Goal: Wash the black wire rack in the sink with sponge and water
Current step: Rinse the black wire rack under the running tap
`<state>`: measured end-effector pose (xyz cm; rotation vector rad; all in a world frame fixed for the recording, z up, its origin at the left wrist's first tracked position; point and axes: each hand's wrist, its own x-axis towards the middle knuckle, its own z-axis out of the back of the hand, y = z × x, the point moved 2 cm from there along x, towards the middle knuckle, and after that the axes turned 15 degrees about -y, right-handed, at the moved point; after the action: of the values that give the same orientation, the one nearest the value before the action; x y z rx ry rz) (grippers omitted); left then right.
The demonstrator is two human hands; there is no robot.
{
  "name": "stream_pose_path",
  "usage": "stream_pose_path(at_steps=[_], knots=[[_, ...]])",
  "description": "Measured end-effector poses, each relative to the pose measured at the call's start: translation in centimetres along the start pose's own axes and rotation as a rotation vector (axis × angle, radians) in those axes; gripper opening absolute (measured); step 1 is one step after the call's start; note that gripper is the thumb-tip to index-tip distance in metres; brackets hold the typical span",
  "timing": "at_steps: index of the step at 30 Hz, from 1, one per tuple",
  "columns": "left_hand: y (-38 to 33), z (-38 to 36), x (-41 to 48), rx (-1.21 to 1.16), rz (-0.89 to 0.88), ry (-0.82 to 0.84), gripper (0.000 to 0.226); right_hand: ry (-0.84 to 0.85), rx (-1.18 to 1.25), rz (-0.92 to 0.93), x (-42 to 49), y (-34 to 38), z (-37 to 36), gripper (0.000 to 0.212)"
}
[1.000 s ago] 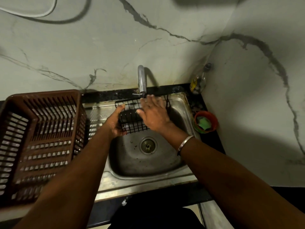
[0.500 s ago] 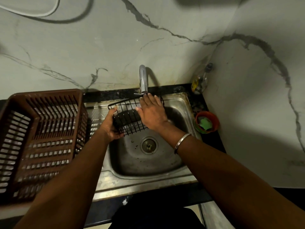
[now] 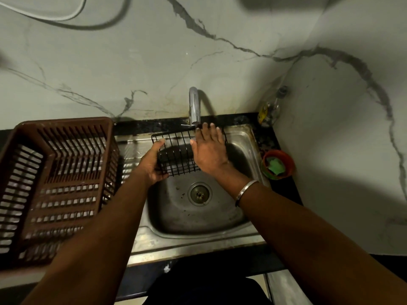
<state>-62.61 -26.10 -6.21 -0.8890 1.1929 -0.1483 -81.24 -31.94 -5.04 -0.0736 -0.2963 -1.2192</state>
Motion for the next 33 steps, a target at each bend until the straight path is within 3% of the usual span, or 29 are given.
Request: stream_pose_path(at_steps=[4, 8, 11, 15, 20, 24, 28, 31, 33], knots=[[-0.8, -1.6, -1.1, 0.036, -0.044, 0.008, 0.056, -0.014, 0.065, 0.136, -0.8, 1.7, -0.7, 0.075], [-1.8, -2.8, -1.6, 0.056, -0.121, -0.009, 0.05, -0.072, 0.102, -0.001, -0.8, 1.7, -0.4, 0.077], [-2.3, -3.5, -1.7, 0.084, -0.137, 0.001, 0.057, -0.116, 0.138, 0.049, -1.0, 1.6, -0.5, 0.076], [-3.0, -4.4, -1.7, 0.136, -0.2, 0.014, 0.055, -0.148, 0.195, -0.022, -0.4, 1.1, -0.2, 0.077], [-3.6, -6.2, -1.8, 0.261, -0.231, 0.037, 0.082, -0.252, 0.244, -0.103, 0.9, -0.4, 0.2, 0.073], [-3.8, -6.9, -1.5, 0.361, -0.307, 0.027, 0.09, -0.11, 0.398, -0.286, 2.0, -1.5, -0.2, 0.057], [-4.5, -6.8, -0.4, 0.517, -0.472, -0.037, 0.082, 0.051, 0.671, -0.549, 2.9, -2.6, 0.0, 0.044], [-4.5, -6.1, 0.9, 0.742, -0.647, -0.153, 0.066, 0.184, 0.826, -0.59, 3.3, -2.3, 0.6, 0.039], [-4.7, -5.8, 1.3, 0.838, -0.698, -0.213, 0.056, 0.186, 0.873, -0.577, 3.6, -1.8, 0.8, 0.043]])
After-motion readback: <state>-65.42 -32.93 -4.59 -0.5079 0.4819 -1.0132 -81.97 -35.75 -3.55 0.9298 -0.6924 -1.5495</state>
